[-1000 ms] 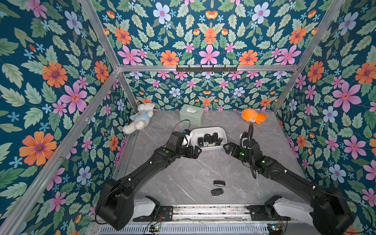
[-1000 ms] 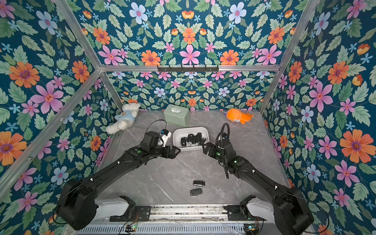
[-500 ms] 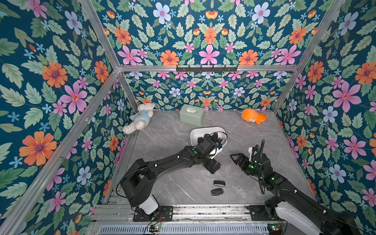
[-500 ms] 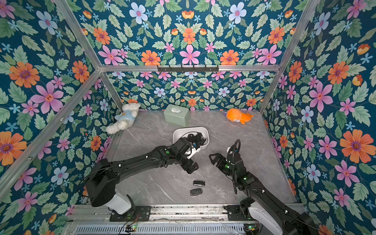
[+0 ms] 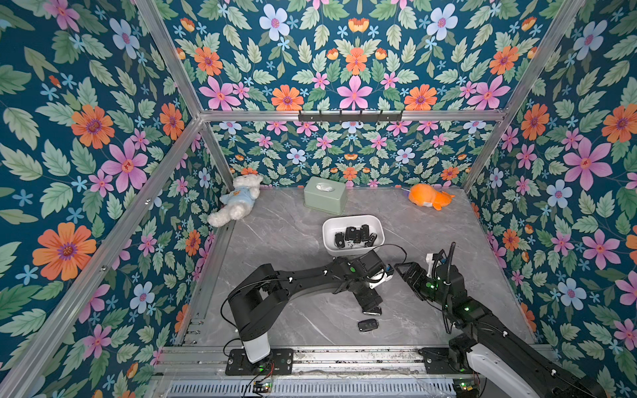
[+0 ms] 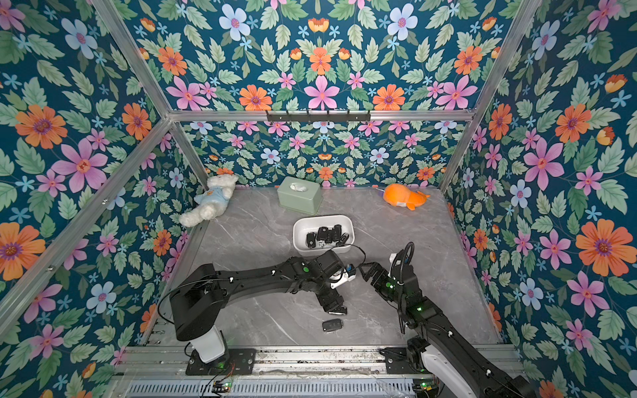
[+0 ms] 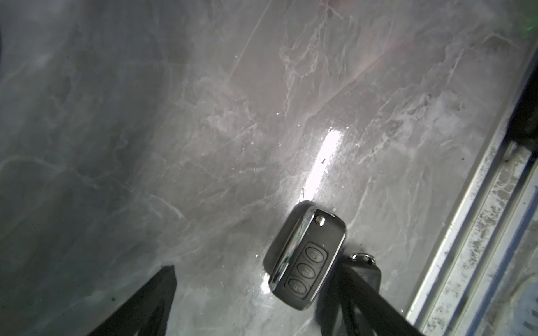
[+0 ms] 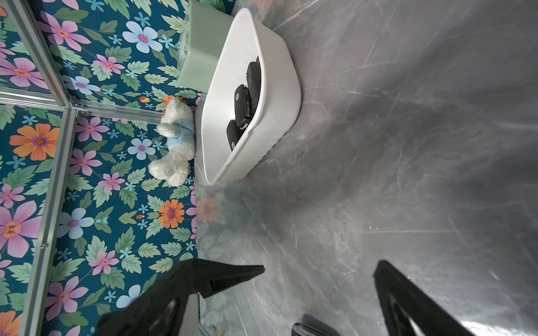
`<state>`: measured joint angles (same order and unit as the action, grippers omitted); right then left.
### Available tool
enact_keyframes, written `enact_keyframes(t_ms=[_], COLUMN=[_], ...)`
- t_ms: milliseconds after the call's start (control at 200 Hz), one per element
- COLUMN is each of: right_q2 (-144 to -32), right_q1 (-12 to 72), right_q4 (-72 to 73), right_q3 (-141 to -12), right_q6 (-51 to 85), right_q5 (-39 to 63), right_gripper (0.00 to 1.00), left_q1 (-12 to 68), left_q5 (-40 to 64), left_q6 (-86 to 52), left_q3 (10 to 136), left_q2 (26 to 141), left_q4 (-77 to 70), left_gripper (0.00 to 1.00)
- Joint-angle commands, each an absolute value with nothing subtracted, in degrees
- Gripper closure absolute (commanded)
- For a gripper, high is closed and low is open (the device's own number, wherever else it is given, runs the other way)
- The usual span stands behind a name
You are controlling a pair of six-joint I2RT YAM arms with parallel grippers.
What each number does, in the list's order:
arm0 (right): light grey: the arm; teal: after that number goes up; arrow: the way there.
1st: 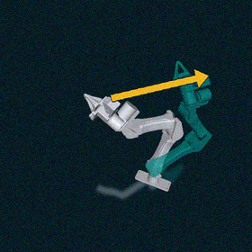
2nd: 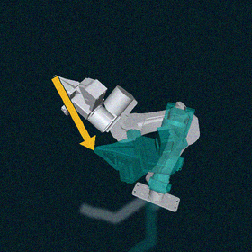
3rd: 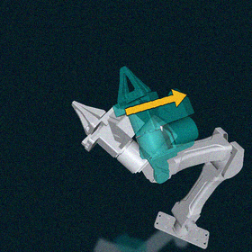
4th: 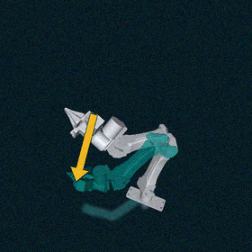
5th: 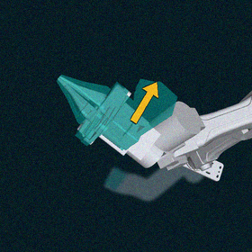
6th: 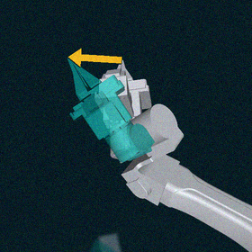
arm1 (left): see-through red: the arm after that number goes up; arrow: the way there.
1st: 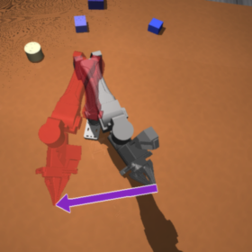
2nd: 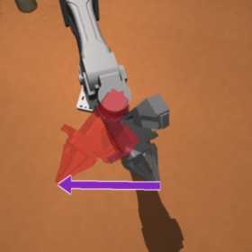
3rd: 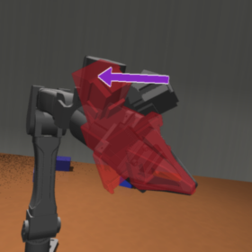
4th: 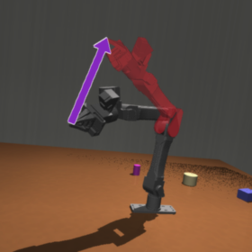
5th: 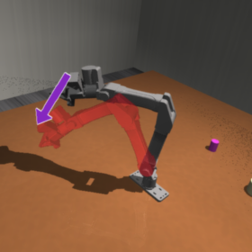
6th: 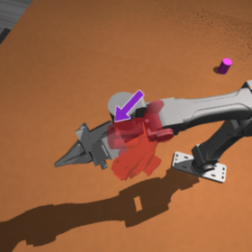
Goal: Place the car key into the storage box
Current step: Pick up the car key from the center of the board.
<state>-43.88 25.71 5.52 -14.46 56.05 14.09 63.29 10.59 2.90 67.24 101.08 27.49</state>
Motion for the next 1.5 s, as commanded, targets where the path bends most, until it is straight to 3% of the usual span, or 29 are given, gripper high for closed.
enact_keyframes(t_ms=[0, 875, 1495], right_q2=[-44.2, -44.2, -44.7], right_q1=[25.7, 25.6, 25.4], right_q4=[6.6, 6.6, 7.1], right_q3=[-14.5, -14.3, -14.2], right_q6=[56.9, 57.1, 57.2], right_q5=[14.7, 15.2, 15.5], right_gripper=[0.01, 0.01, 0.01], left_q1=[64.4, 67.2, 67.2], left_q5=[10.3, 6.5, 5.4], left_q6=[3.3, 3.5, 1.7], left_q3=[67.4, 66.9, 66.2], left_q2=[101.8, 106.8, 108.2], left_q4=[28.1, 26.9, 26.2], left_gripper=[0.11, 0.29, 0.53])
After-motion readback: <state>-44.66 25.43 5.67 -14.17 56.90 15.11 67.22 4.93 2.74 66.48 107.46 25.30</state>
